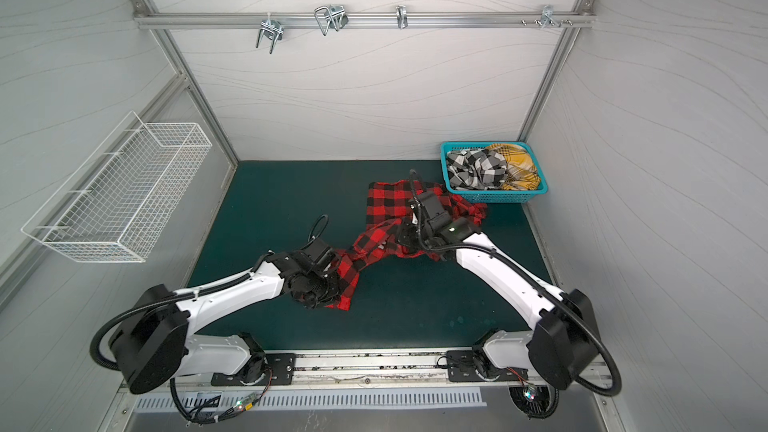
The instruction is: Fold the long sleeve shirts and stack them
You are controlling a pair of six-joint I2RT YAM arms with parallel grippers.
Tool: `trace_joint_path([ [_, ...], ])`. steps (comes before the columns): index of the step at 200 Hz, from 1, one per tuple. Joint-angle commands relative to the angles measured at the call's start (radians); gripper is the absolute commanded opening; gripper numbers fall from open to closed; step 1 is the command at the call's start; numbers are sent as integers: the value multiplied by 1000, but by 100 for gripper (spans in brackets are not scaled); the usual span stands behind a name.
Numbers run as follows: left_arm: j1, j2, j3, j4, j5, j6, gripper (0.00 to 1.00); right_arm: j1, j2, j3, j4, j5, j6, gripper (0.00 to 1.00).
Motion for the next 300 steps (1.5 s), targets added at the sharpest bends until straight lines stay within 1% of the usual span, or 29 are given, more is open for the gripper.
trace_joint_path([
  [1, 1, -134, 213, -211, -197, 125, 0, -104, -53, 69, -246, -52, -130, 0],
  [15, 8, -161, 352, -302, -314, 203, 0, -147, -67, 122, -321, -71, -183, 0],
  [30, 10, -134, 512, -383, -500, 314, 0, -161, -75, 176, -387, -78, -218, 0],
  [41, 20, -88, 611, -394, -637, 411, 0, -163, -87, 199, -423, -91, -231, 0],
  [52, 39, -31, 678, -348, -771, 505, 0, -163, -100, 209, -452, -104, -236, 0],
  [55, 49, -16, 691, -331, -800, 529, 4, -162, -104, 212, -460, -104, -237, 0],
  [60, 76, 17, 711, -301, -830, 558, 16, -162, -110, 216, -473, -105, -237, 0],
  [67, 121, 65, 734, -260, -836, 587, 40, -165, -118, 216, -488, -105, -236, 0],
  [70, 146, 87, 747, -251, -838, 588, 49, -165, -122, 218, -495, -106, -236, 0],
  [73, 169, 112, 760, -249, -837, 582, 54, -166, -125, 217, -501, -108, -236, 0],
  [76, 189, 136, 775, -252, -835, 573, 58, -165, -128, 218, -505, -111, -236, 0],
  [91, 294, 249, 832, -290, -759, 499, 68, -175, -140, 225, -540, -112, -236, 0],
  [97, 336, 282, 838, -304, -714, 466, 68, -181, -145, 229, -552, -111, -236, 0],
  [110, 426, 325, 825, -329, -565, 383, 68, -196, -157, 232, -567, -110, -240, 0],
  [125, 509, 310, 743, -320, -347, 320, 67, -221, -164, 229, -578, -108, -245, 0],
  [130, 514, 286, 698, -302, -295, 310, 67, -228, -163, 224, -577, -114, -247, 0],
  [135, 512, 262, 655, -284, -266, 305, 67, -234, -159, 219, -575, -120, -248, 0],
  [150, 464, 135, 495, -236, -191, 277, 69, -237, -147, 206, -562, -145, -245, 0],
  [163, 376, 10, 344, -168, -121, 246, 75, -238, -132, 202, -557, -149, -240, 0],
  [175, 276, -92, 208, -89, -29, 182, 91, -237, -116, 206, -556, -150, -237, 0],
  [182, 220, -140, 142, -53, 6, 131, 99, -237, -108, 213, -558, -153, -237, 0],
  [199, 106, -218, 29, 47, 24, -15, 100, -238, -101, 228, -564, -153, -239, 0],
  [209, 68, -241, -3, 116, 19, -85, 100, -237, -104, 228, -568, -153, -238, 0],
  [228, 37, -208, -5, 233, 21, -143, 100, -238, -115, 217, -574, -148, -239, 0],
  [253, 31, -60, 51, 336, 81, -158, 100, -238, -146, 175, -573, -143, -232, 0],
  [269, 6, 23, 68, 404, 103, -179, 100, -238, -162, 150, -566, -145, -225, 0],
  [281, -14, 65, 59, 468, 108, -214, 100, -237, -168, 141, -567, -144, -223, 0],
  [300, -20, 123, 16, 600, 138, -306, 100, -238, -175, 135, -566, -143, -222, 0],
])
